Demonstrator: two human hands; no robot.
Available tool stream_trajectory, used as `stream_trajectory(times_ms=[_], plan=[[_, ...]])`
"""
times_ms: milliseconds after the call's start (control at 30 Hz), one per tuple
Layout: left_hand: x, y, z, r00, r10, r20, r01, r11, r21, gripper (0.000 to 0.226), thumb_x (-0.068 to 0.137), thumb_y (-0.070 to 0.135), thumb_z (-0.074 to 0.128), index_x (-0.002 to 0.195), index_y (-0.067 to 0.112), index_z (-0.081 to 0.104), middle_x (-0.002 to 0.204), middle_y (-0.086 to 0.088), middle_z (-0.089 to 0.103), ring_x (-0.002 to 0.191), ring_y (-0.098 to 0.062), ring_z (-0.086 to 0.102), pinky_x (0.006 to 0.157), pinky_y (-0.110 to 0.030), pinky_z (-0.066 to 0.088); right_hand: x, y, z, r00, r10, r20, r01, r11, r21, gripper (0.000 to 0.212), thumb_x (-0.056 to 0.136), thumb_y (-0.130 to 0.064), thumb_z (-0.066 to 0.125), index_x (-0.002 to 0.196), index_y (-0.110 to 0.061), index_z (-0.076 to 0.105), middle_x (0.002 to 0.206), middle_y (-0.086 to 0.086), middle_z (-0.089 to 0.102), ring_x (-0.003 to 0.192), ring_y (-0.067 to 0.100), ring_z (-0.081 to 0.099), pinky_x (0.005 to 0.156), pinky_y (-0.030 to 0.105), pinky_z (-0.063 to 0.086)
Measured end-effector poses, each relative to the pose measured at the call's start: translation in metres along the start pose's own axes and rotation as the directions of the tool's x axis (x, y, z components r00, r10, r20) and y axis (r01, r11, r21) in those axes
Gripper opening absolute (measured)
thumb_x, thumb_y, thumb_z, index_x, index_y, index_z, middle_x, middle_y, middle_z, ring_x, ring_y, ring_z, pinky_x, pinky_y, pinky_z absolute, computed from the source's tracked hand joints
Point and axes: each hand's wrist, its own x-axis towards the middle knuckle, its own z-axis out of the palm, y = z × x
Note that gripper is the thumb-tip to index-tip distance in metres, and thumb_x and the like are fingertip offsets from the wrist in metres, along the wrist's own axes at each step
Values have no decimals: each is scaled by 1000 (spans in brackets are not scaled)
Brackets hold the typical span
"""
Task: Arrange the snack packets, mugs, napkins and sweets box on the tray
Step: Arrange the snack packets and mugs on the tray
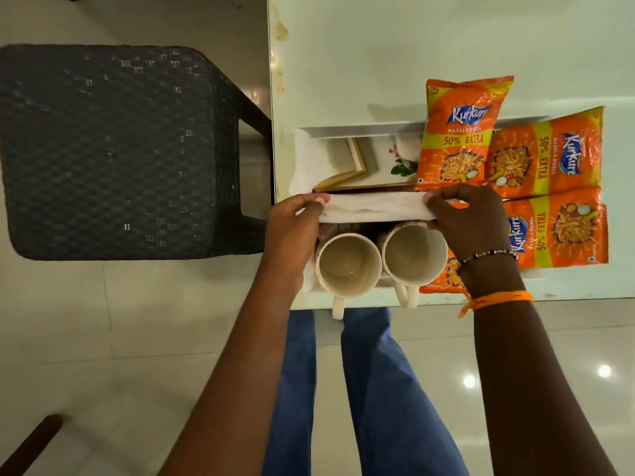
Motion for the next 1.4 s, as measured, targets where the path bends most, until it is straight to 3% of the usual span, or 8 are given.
stream_trajectory(times_ms=[200,400,567,700,767,933,1300,1400], plan=[[3,-4,12,996,89,-24,-81,967,242,23,93,21,49,108,19,66,86,13,59,79,0,53,66,-13,37,6,5,1,998,29,47,-26,999,-45,28,87,-24,56,107,-8,66,118,13,65,112,26,56,89,24,37],[0,-4,17,989,141,-46,-116,930,349,20,92,20,49,109,21,60,97,7,57,79,-1,51,61,-12,36,11,18,-9,981,47,191,-37,998,-58,36,91,-24,51,123,-9,56,133,12,56,124,26,49,106,36,36],[-3,9,31,942,289,-170,-186,874,449,14,88,21,56,100,21,48,112,-1,50,90,-10,51,58,-12,37,19,35,-36,989,101,104,-107,993,48,34,91,-22,50,124,-13,55,134,9,55,124,25,49,101,32,37],[1,30,72,933,360,30,-329,812,482,26,88,19,54,114,18,50,121,1,55,101,-8,51,78,-17,37,40,34,-52,992,77,103,-96,977,193,36,90,-7,46,125,-11,54,129,10,59,117,26,56,102,46,45],[12,38,100,921,352,167,-377,696,611,39,90,22,52,127,15,43,132,-5,51,114,-17,51,85,-24,37,55,29,-55,993,24,116,-52,967,249,36,90,-1,44,123,-9,55,122,9,61,109,21,58,93,39,51],[43,44,159,945,141,294,-317,606,729,54,91,25,52,136,11,27,137,-13,48,120,-31,52,86,-35,43,91,27,-52,988,-21,152,-17,971,240,44,87,4,42,129,-7,47,133,12,55,121,26,52,104,45,44],[52,35,187,937,261,232,-348,633,691,68,90,20,55,145,14,15,146,-11,38,133,-29,41,103,-42,41,110,43,-46,979,-130,157,75,945,318,51,90,2,43,139,-8,33,142,10,46,130,23,45,107,41,42],[43,30,190,957,255,142,-267,568,779,78,90,25,56,147,11,5,150,-16,27,137,-35,30,106,-47,35,113,51,-65,994,-108,-11,107,950,294,45,89,1,44,132,-9,43,136,10,51,124,21,51,100,29,46]])
